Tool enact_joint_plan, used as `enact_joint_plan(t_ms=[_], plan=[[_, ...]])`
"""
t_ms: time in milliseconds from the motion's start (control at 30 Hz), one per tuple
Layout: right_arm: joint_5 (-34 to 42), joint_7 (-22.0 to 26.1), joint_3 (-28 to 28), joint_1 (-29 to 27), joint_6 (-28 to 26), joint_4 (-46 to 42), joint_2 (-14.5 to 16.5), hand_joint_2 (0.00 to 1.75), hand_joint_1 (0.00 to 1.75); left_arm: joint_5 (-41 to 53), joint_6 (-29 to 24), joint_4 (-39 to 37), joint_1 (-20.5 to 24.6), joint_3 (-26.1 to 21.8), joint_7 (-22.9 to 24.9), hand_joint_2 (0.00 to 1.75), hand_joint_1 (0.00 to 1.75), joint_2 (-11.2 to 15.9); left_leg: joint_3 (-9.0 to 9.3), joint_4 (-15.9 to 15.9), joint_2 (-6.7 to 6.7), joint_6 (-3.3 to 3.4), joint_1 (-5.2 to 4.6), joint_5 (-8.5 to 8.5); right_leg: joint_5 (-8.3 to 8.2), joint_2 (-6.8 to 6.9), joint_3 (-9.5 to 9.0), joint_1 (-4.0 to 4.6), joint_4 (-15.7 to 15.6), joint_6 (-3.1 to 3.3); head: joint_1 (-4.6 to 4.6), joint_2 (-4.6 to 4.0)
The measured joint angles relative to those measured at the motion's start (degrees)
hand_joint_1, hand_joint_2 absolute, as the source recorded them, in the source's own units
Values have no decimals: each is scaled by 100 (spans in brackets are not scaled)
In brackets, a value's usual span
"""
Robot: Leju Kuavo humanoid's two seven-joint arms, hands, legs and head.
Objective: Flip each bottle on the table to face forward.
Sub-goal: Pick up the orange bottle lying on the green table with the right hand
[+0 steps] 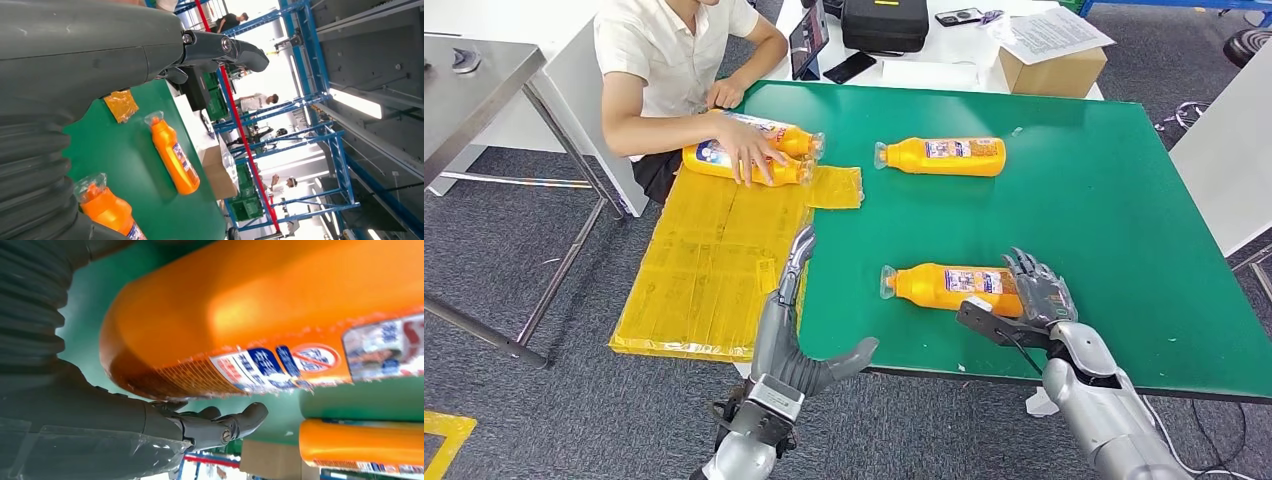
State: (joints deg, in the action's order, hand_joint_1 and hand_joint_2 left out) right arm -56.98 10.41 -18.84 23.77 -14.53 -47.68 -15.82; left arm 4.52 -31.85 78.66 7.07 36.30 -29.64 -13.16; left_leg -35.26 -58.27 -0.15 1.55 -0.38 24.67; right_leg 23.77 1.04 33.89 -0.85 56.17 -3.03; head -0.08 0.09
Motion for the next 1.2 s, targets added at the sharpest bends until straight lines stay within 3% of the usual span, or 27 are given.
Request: enact_joint_plan(t_ms=[433,900,967,1100,1200], plan=[[1062,443,-169,153,917,204,-291,175,175,-50,120,0,21,37,79,175,0,2,25,0,3,0,0,2,0,-1,-17,0,-3,0,1,0],[1488,757,-146,13,956,175,-349,175,175,-163,212,-1,37,57,134,175,0,2,66,0,13,0,2,4,1,-6,-56,2,-5,1,2,0],[1822,958,-111,-84,985,76,-326,175,175,-561,437,-16,43,55,330,175,0,2,69,0,12,0,2,5,1,-5,-61,2,-5,1,2,0],[2792,1437,104,-502,1177,-398,-141,175,175,-2204,1158,-248,16,12,1052,175,0,5,63,2,14,-2,3,8,1,-7,-59,3,-3,1,1,0],[3370,1642,214,-800,1312,-812,53,175,175,-3171,1360,-540,-53,-77,1180,175,0,24,50,2,15,-3,5,7,1,-6,-45,5,-2,1,-2,0]])
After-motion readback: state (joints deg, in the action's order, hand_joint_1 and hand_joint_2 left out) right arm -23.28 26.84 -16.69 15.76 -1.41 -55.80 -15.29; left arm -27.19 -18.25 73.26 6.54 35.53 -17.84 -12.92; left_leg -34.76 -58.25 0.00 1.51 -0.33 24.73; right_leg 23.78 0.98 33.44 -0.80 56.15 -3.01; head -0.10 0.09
